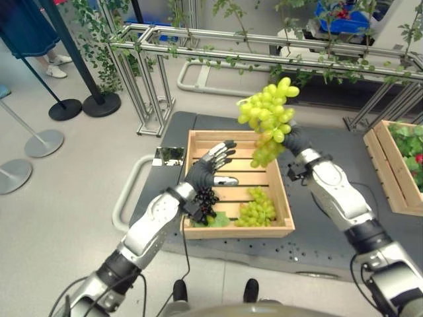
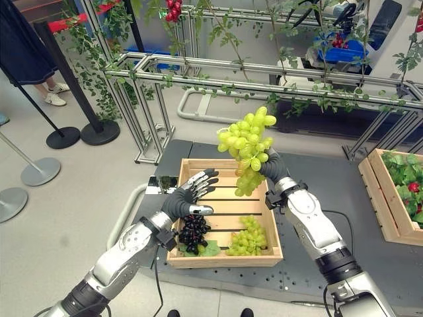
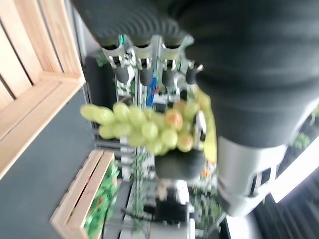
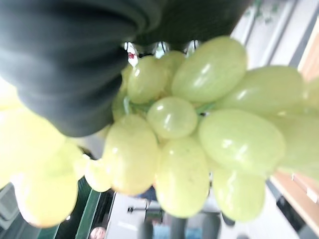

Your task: Pick up the fruits from the basket on one side to the basket on the other side

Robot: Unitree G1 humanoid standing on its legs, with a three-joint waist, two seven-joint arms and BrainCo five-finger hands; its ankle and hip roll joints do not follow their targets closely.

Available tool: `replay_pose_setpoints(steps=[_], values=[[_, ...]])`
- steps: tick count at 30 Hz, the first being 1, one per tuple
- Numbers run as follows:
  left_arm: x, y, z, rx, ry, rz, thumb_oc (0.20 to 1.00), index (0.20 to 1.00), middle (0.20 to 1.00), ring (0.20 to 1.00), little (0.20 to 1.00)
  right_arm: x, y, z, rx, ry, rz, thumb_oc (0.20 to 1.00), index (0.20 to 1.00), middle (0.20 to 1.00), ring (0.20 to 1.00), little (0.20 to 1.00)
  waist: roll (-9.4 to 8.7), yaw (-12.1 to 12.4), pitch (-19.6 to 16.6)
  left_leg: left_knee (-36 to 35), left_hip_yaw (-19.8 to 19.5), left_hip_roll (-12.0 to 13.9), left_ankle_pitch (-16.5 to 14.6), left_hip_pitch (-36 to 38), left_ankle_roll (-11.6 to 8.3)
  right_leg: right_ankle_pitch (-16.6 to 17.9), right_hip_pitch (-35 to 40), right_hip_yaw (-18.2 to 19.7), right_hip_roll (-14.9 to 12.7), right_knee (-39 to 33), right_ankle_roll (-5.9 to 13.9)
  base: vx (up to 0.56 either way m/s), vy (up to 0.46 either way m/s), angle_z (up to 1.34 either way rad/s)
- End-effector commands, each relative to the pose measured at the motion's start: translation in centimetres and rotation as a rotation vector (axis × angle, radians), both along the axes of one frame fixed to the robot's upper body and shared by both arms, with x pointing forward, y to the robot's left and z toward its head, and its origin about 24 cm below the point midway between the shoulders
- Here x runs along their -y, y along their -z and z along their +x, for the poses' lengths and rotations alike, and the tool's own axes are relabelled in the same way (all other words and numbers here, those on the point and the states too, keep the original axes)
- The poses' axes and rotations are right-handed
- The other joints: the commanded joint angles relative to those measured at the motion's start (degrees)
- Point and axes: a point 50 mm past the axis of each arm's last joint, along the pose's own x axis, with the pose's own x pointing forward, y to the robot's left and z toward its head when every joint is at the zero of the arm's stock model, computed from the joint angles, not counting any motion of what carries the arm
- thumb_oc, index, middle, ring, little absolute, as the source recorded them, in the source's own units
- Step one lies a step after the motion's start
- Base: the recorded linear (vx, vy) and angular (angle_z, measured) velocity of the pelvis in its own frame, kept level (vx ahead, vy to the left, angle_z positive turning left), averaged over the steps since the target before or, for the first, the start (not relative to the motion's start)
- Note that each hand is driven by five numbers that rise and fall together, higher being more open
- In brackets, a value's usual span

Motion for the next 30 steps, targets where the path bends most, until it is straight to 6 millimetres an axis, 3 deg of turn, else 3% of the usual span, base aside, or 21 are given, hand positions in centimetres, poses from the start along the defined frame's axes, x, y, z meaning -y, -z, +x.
replay_pose_setpoints(steps=[1, 7, 17, 30], values=[[1.2, -3.0, 0.5, 0.098, 0.100, -0.036, 1.000, 1.000, 1.000, 1.000, 1.000, -2.3, -5.8, -0.2, 0.216, -0.137, 0.083, 0.200, 0.200, 0.200, 0.200, 0.200, -1.20, -1.2, -2.6, 2.8, 0.8, -1.0, -4.8, 1.6, 0.99, -4.8, 1.5, -1.3, -3.3, 3.4, 5.73, 0.00, 0.000, 0.00], [2.4, -4.4, 0.2, 0.109, 0.188, -0.070, 1.000, 1.000, 1.000, 1.000, 1.000, -3.2, -4.9, -0.7, 0.170, -0.212, 0.106, 0.200, 0.200, 0.200, 0.200, 0.200, -0.50, -1.3, -2.6, 2.6, 0.6, -1.2, -4.8, 2.0, 0.94, -4.9, 2.2, -1.7, -3.4, 3.3, 5.72, 0.00, 0.000, 0.00], [3.2, -5.0, -0.1, 0.094, 0.247, -0.110, 1.000, 1.000, 1.000, 1.000, 1.000, -3.4, -4.5, -1.2, 0.156, -0.257, 0.121, 0.200, 0.200, 0.200, 0.200, 0.200, 0.31, -1.6, -2.7, 2.5, 0.5, -1.3, -4.8, 2.3, 0.92, -4.9, 2.8, -2.1, -3.6, 2.9, 5.80, 0.00, -0.001, 0.03], [4.4, -2.9, -0.8, -0.077, 0.298, -0.193, 1.000, 1.000, 1.000, 1.000, 1.000, -5.1, -6.5, -2.0, 0.239, -0.364, 0.203, 0.200, 0.200, 0.200, 0.200, 0.200, 0.46, -1.8, -2.7, 2.6, 0.7, -1.3, -5.1, 2.6, 1.17, -5.1, 2.9, -1.4, -3.4, 2.6, 5.66, 0.00, 0.000, 0.00]])
